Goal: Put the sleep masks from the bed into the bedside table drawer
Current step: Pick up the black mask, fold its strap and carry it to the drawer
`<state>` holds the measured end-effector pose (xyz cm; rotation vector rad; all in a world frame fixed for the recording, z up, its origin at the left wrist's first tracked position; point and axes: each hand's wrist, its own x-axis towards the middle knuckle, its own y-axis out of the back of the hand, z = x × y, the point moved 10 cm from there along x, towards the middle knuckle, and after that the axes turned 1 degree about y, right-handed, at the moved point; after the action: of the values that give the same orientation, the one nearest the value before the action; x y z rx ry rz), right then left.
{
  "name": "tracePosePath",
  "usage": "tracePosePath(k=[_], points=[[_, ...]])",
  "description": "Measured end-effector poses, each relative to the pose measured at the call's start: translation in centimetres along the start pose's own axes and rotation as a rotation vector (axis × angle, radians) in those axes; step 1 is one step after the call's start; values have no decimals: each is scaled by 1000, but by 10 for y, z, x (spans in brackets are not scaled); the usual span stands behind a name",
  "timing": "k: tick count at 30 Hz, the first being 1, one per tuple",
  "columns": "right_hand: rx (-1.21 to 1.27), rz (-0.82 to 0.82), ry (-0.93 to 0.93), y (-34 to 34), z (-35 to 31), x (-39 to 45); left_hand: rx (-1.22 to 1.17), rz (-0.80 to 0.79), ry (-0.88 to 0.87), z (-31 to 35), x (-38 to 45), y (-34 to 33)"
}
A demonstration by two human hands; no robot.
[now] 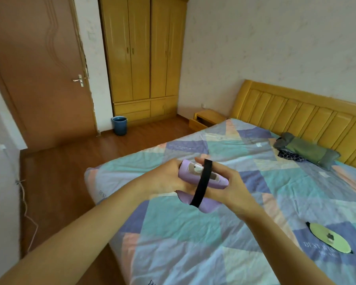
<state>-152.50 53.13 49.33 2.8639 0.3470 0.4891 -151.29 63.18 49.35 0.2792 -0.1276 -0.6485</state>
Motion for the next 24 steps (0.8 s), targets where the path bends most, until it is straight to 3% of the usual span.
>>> tracePosePath(k=[5,9,15,20,24], points=[[243,103,-152,-37,25,59,-176,68,88,-32,-6,78],[248,155,-125,-76,21,104,-232,100,116,-48,-13,135],[168,193,81,-140,-6,157,-204,350,71,-65,-35,235],[-60,63,369,-205,-41,190,-295,511,65,-82,-73,312],[-133,-36,472,-258,-56,223,-304,588,63,-94,-103,361]])
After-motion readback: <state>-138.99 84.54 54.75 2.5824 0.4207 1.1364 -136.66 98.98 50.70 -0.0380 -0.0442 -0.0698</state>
